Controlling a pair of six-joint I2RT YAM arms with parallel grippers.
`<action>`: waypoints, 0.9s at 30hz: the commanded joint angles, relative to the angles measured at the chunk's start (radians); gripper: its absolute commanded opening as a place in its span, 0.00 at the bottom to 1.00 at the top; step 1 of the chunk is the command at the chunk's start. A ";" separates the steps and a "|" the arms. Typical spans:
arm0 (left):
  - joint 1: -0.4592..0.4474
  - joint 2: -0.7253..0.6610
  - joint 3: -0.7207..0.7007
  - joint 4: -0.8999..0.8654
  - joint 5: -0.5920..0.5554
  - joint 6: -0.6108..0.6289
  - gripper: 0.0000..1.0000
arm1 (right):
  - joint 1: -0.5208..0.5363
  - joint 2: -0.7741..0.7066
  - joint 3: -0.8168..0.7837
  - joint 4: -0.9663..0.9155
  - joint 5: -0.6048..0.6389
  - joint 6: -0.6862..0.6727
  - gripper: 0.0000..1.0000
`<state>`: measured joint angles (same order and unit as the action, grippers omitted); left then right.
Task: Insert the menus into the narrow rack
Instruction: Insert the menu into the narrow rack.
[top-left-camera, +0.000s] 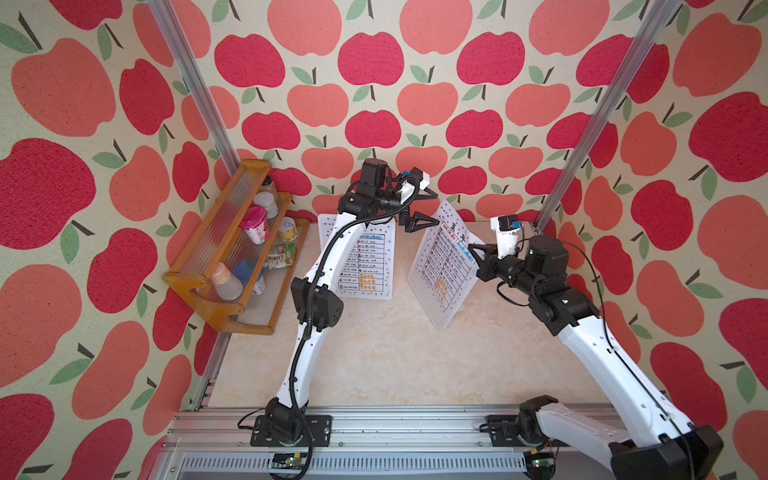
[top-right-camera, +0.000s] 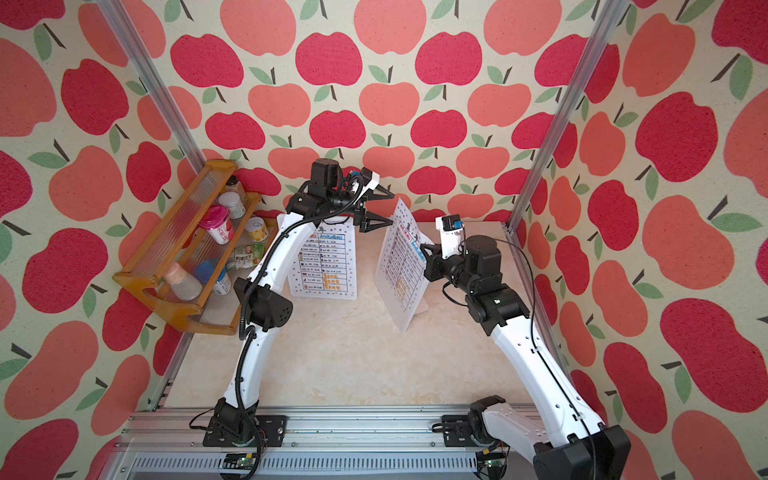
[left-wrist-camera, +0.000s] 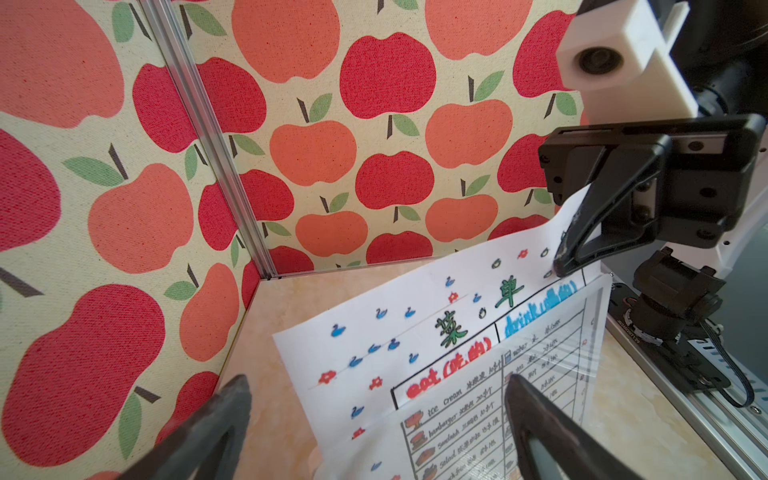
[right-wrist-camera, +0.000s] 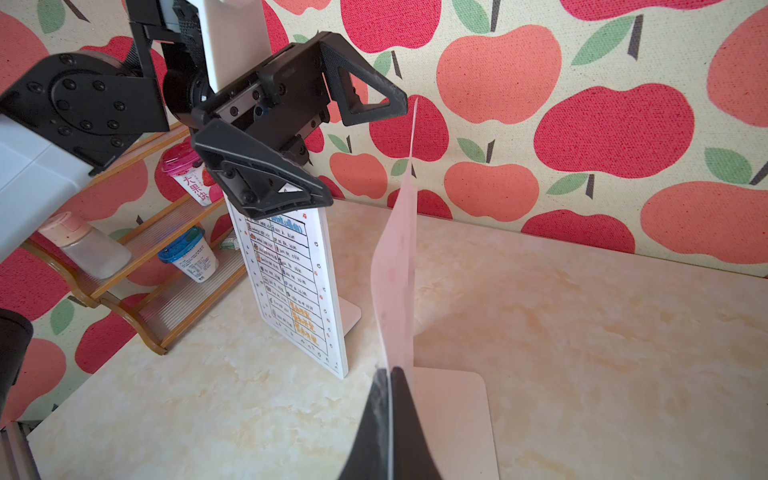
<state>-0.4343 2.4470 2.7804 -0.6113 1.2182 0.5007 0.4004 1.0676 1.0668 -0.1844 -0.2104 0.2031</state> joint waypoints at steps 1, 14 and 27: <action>0.008 -0.044 -0.011 -0.037 0.005 0.033 0.97 | 0.015 -0.020 -0.041 0.011 -0.015 0.027 0.00; 0.007 -0.042 -0.013 -0.048 0.008 0.042 0.96 | 0.034 -0.049 -0.072 0.003 0.026 0.019 0.09; 0.009 -0.044 -0.013 -0.047 0.007 0.041 0.96 | 0.034 -0.020 0.023 -0.039 0.045 -0.030 0.14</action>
<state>-0.4343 2.4458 2.7792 -0.6464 1.2179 0.5163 0.4255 1.0401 1.0641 -0.1982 -0.1745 0.1905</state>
